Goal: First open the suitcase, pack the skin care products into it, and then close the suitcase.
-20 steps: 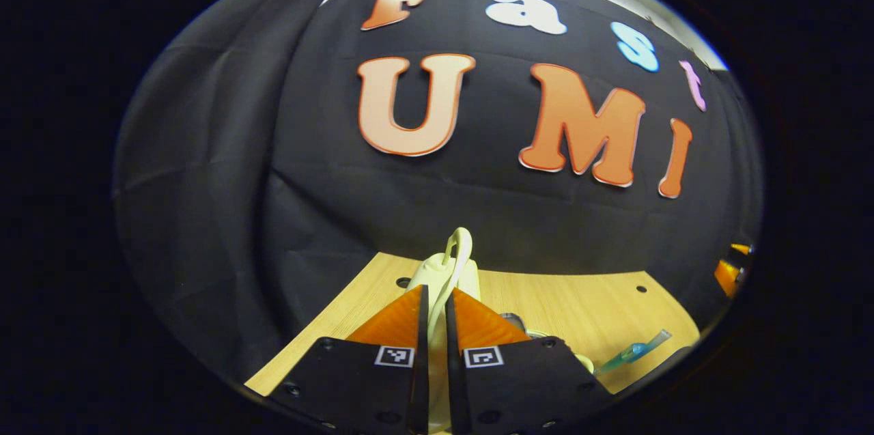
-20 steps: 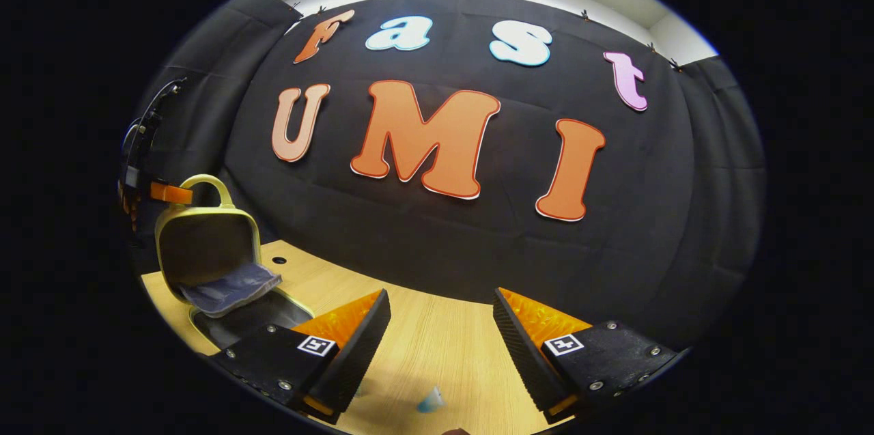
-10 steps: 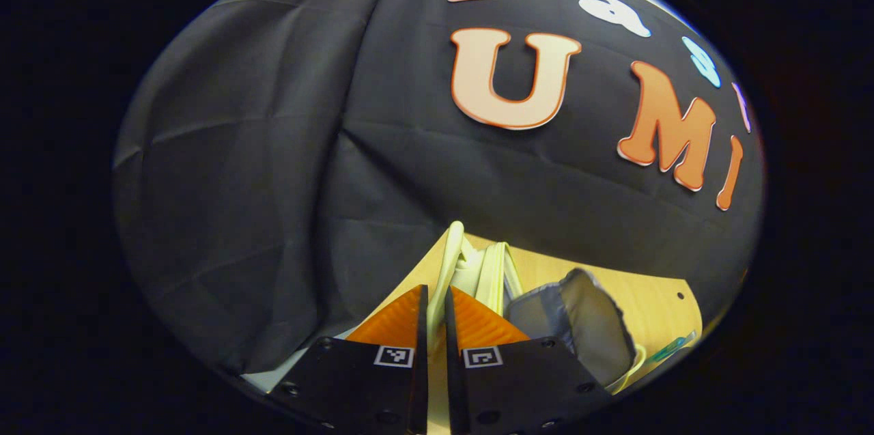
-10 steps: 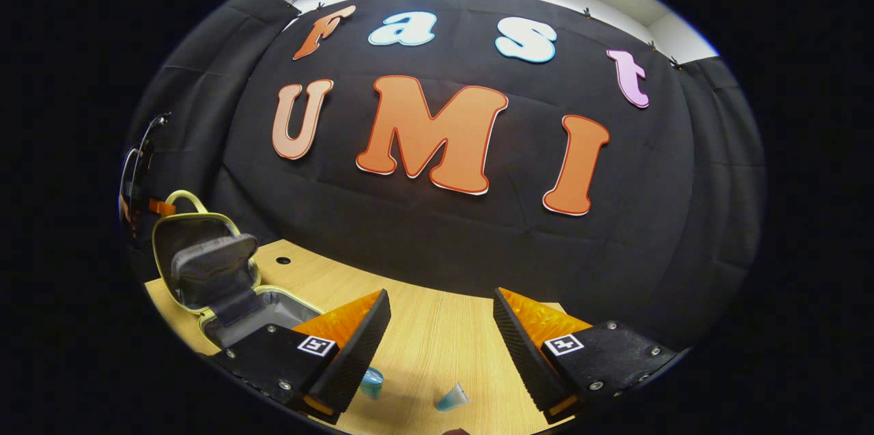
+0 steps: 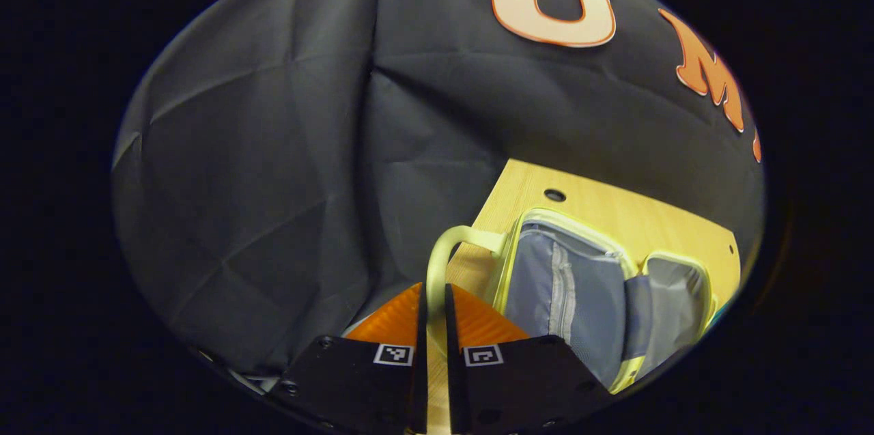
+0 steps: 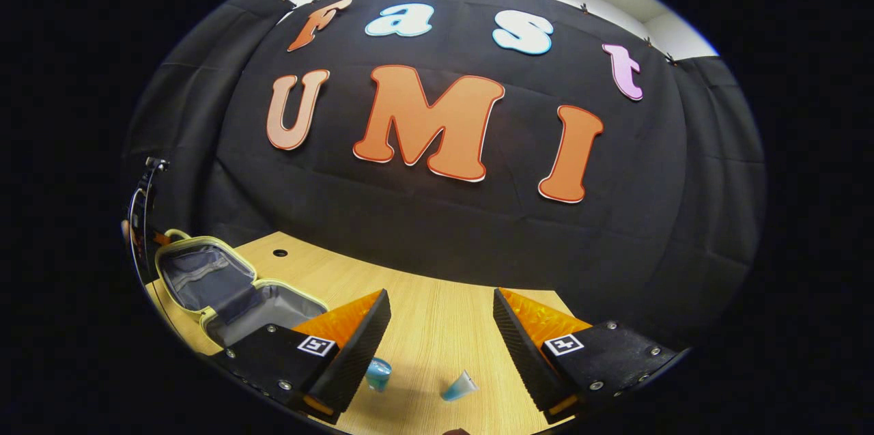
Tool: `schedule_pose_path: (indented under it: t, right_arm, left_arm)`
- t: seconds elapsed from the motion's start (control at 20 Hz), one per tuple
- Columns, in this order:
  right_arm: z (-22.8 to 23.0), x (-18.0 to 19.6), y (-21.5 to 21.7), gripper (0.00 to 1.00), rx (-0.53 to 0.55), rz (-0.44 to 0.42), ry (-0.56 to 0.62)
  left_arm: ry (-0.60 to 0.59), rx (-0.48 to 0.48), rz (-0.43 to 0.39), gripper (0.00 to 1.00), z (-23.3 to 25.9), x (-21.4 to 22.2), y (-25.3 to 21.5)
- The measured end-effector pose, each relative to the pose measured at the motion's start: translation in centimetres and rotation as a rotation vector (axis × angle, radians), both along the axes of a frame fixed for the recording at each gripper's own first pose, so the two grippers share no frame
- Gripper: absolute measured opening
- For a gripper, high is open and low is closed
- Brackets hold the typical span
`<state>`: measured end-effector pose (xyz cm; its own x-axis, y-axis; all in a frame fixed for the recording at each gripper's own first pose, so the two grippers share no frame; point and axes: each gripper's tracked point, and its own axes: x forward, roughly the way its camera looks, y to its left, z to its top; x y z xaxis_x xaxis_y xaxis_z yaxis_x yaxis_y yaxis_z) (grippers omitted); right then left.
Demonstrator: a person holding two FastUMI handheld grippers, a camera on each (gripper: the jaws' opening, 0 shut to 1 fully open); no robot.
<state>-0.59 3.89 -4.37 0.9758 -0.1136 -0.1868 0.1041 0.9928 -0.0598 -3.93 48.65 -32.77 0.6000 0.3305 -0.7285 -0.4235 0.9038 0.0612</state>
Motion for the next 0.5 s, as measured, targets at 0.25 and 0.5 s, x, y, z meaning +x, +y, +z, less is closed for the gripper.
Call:
schedule_pose_path:
  t: [0.25, 0.5]
  right_arm:
    - [-0.7, -0.8, -0.3, 0.96, -0.001, -0.017, 0.017]
    - [-1.7, -1.3, -1.1, 0.96, 0.023, -0.020, 0.030]
  left_arm:
    - [-0.040, 0.010, -0.008, 0.29, 1.4, 0.8, -1.3]
    - [-0.185, 0.049, -0.108, 0.67, 7.4, 2.7, -7.6]
